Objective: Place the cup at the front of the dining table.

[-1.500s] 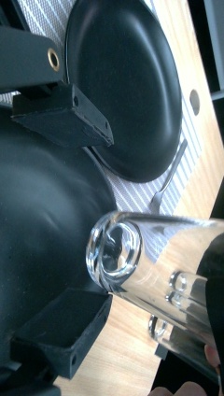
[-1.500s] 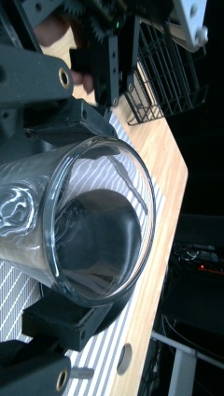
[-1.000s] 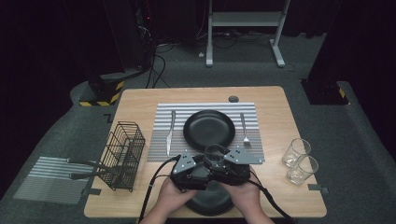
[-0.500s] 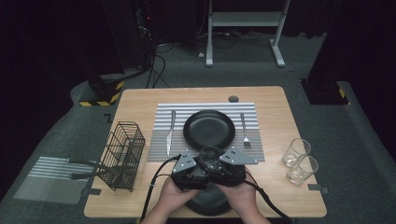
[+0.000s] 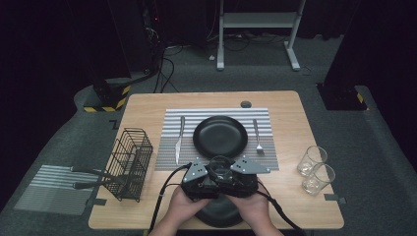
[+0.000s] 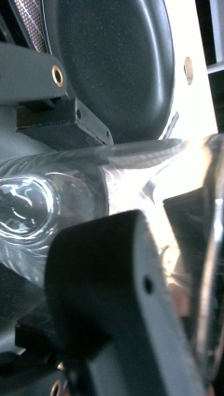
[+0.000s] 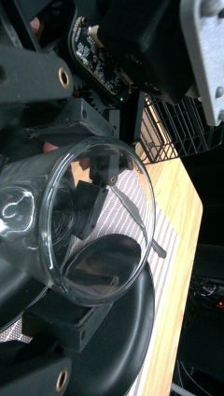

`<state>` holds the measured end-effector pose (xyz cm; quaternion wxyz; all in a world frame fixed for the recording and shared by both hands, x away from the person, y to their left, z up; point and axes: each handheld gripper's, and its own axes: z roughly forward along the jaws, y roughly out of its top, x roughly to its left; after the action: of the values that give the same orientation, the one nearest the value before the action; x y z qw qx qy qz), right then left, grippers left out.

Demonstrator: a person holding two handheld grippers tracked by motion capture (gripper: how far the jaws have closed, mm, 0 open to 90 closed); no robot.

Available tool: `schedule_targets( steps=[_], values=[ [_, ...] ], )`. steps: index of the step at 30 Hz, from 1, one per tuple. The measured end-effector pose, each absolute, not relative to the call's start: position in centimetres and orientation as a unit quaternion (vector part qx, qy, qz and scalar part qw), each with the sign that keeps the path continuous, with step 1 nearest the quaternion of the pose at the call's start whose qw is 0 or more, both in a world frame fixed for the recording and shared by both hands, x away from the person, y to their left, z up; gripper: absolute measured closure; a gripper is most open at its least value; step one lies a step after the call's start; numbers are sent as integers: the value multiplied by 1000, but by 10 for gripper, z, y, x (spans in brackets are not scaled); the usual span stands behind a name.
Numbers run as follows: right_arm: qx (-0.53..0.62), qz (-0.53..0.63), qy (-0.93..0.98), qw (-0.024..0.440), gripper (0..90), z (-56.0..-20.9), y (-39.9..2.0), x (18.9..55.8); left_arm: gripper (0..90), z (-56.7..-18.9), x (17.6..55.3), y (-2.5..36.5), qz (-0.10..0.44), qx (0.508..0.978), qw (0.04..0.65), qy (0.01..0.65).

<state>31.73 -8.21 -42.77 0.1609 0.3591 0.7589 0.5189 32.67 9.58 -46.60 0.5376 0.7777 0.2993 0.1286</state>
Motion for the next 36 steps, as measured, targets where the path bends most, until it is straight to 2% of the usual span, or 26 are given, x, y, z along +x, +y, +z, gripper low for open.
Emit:
schedule_targets(
  steps=[8, 19, 22, 26, 31, 36],
  values=[
    [358, 525, 754, 166, 284, -431, -81, 320, 292, -466, 324, 93, 132, 775, 534, 311],
    [350, 528, 757, 161, 283, -428, -84, 317, 301, -462, 321, 93, 160, 784, 525, 291],
    [348, 529, 757, 162, 283, -428, -83, 317, 302, -462, 321, 93, 146, 779, 530, 302],
    [345, 531, 756, 163, 282, -428, -82, 318, 302, -462, 321, 94, 162, 782, 527, 291],
    [341, 535, 757, 156, 279, -427, -83, 319, 303, -461, 320, 94, 156, 773, 534, 304],
    [344, 543, 751, 152, 246, -427, -82, 320, 303, -461, 321, 98, 160, 768, 534, 314]
  ],
)
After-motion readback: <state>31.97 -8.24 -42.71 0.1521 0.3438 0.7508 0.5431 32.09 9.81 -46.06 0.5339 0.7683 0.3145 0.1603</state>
